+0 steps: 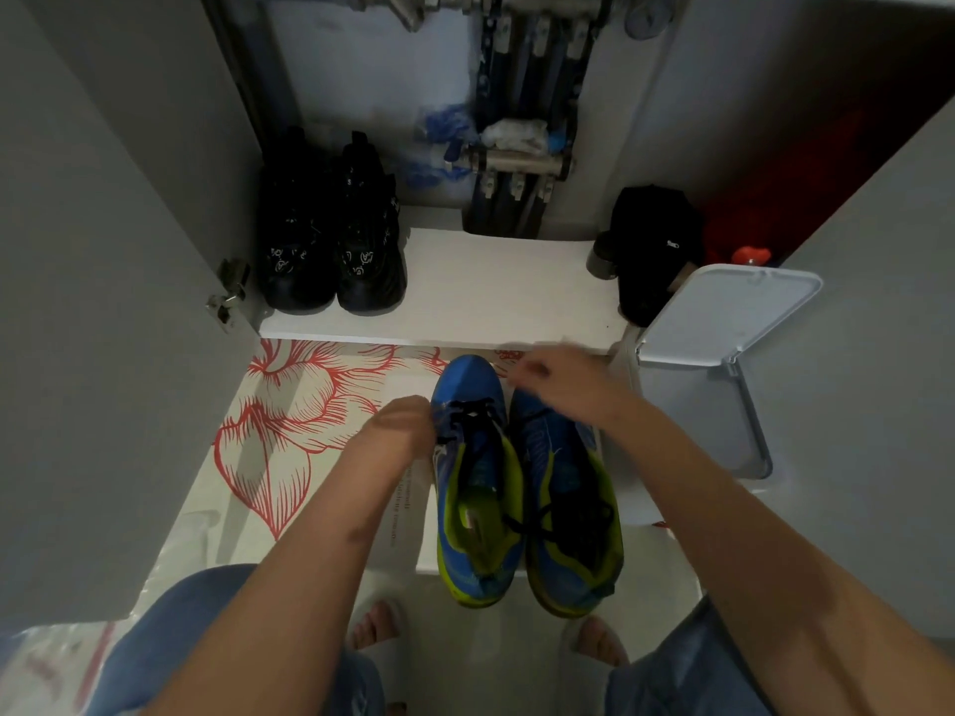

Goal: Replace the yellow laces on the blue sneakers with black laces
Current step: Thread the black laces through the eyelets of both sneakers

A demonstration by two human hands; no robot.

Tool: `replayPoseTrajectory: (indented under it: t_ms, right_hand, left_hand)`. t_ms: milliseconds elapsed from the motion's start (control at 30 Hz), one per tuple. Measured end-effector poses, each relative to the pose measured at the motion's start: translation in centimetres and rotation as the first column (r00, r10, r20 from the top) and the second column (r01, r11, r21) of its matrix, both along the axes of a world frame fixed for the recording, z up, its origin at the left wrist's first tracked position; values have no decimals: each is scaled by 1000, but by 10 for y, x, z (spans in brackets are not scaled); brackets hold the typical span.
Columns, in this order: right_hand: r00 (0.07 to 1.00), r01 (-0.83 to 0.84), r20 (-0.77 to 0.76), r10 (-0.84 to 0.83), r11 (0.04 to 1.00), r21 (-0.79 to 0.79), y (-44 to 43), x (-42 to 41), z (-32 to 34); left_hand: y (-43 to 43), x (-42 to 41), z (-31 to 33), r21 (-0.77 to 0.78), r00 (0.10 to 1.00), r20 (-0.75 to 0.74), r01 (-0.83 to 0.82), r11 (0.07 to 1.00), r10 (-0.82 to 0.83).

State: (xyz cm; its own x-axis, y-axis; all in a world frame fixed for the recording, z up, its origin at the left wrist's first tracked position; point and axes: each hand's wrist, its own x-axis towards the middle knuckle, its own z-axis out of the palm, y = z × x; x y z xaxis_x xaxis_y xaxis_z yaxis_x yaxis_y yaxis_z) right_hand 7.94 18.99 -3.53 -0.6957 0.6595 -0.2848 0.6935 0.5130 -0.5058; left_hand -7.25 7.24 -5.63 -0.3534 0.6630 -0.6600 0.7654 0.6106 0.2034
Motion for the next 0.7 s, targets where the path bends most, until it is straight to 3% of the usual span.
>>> replayPoseTrajectory:
  t_ms: [67,167,233,300,333,400,467,533,567,600,667,700]
  right_hand:
    - [942,-228,254,221,974,0,-10,0,-12]
    - [887,-304,348,303,951,-52,-15,-1,-15]
    - [962,-160,213,170,985,-64,-6,1,-8]
    - [996,90,-9,-90,993,-80,9,6,6]
    - [957,237,-149,-251,966,-102,16,9,14]
    - [754,457,-429,-498,866,-203,25,13,27]
    - [588,479,-536,-606,795,-373,21,11,32]
    - [519,373,-498,-694,709,-599,11,4,32]
    - [537,338,-462,-705,682,-648,5,1,30]
    - [615,336,-428,-662,711,-618,2,-2,28]
    - [860,329,-290,-420,890,-316,0,-3,20]
    - [928,276,-205,-310,945,-177,-1,-3,14]
  left_hand:
    - [1,3,-2,23,1000,21,2,1000,-2]
    - [1,6,-5,52,999,10,-36,998,35]
    - [2,5,-4,63,995,3,-98,993,98]
    - [2,4,-4,66,992,6,-127,990,127]
    - [2,3,-4,64,993,13,-122,990,121]
    - [2,2,-5,59,994,20,-107,993,105]
    - [3,4,-4,49,995,22,-96,994,95]
    - [6,6,-2,51,996,17,-87,995,86]
    - [6,7,-1,54,996,13,-94,994,93]
    - [6,8,0,65,994,10,-109,992,108]
    - [4,8,1,120,992,8,-125,985,125]
    - [4,7,1,160,992,17,-129,979,128]
